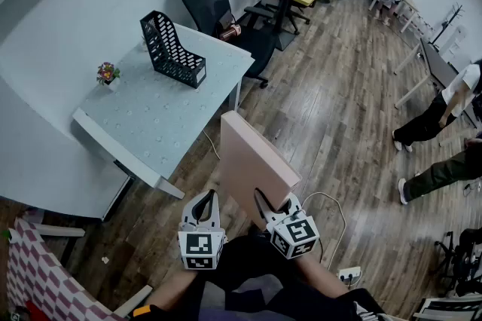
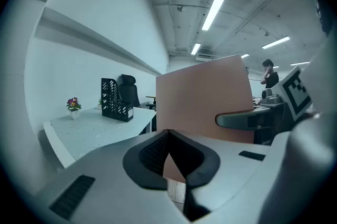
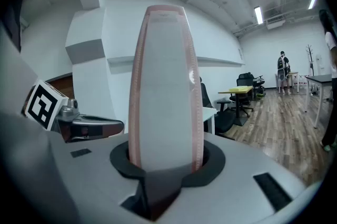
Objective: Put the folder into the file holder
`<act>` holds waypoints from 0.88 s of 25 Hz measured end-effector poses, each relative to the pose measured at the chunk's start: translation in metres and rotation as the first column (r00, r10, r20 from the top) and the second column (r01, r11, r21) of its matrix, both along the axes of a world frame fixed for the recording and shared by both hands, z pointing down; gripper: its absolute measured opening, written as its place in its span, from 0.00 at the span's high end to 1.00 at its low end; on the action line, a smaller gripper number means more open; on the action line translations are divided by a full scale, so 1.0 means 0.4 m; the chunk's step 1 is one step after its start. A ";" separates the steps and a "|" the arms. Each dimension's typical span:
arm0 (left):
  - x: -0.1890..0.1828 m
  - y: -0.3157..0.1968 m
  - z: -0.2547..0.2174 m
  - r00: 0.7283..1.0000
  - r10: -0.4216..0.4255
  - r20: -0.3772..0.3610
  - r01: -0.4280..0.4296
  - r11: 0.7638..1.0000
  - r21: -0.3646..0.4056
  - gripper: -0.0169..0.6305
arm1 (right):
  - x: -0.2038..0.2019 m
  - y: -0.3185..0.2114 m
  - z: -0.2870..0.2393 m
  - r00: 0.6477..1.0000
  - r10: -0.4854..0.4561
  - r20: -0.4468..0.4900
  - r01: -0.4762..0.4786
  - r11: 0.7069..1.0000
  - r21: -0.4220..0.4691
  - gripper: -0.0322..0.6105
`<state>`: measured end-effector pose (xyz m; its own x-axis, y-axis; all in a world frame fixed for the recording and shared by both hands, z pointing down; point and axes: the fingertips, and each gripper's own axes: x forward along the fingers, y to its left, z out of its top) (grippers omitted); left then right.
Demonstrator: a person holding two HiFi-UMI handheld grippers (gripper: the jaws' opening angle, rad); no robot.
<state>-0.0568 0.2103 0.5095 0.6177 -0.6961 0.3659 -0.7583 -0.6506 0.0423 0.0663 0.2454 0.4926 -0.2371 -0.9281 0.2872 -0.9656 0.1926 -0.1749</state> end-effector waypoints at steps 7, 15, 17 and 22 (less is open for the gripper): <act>0.024 0.020 -0.008 1.000 0.016 0.001 -0.016 1.000 0.009 0.96 | 0.019 0.025 -0.001 1.000 0.012 0.006 -0.012 1.000 0.004 0.74; 0.053 0.027 -0.006 0.999 0.034 0.001 -0.034 0.999 0.013 0.96 | 0.041 0.029 -0.011 0.999 0.025 0.048 -0.025 0.999 0.020 0.72; 0.065 0.027 -0.007 0.999 0.036 0.003 -0.036 0.999 0.014 0.96 | 0.050 0.027 -0.013 0.998 0.024 0.050 -0.025 0.999 0.024 0.72; 0.092 0.015 -0.012 1.000 0.016 0.009 -0.017 1.000 0.016 0.96 | 0.085 0.009 -0.018 0.998 0.011 0.055 -0.013 1.000 0.025 0.72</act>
<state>-0.0198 0.2162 0.5046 0.6259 -0.6916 0.3605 -0.7477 -0.6636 0.0250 0.1003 0.2490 0.4853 -0.2406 -0.9378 0.2502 -0.9569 0.1859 -0.2232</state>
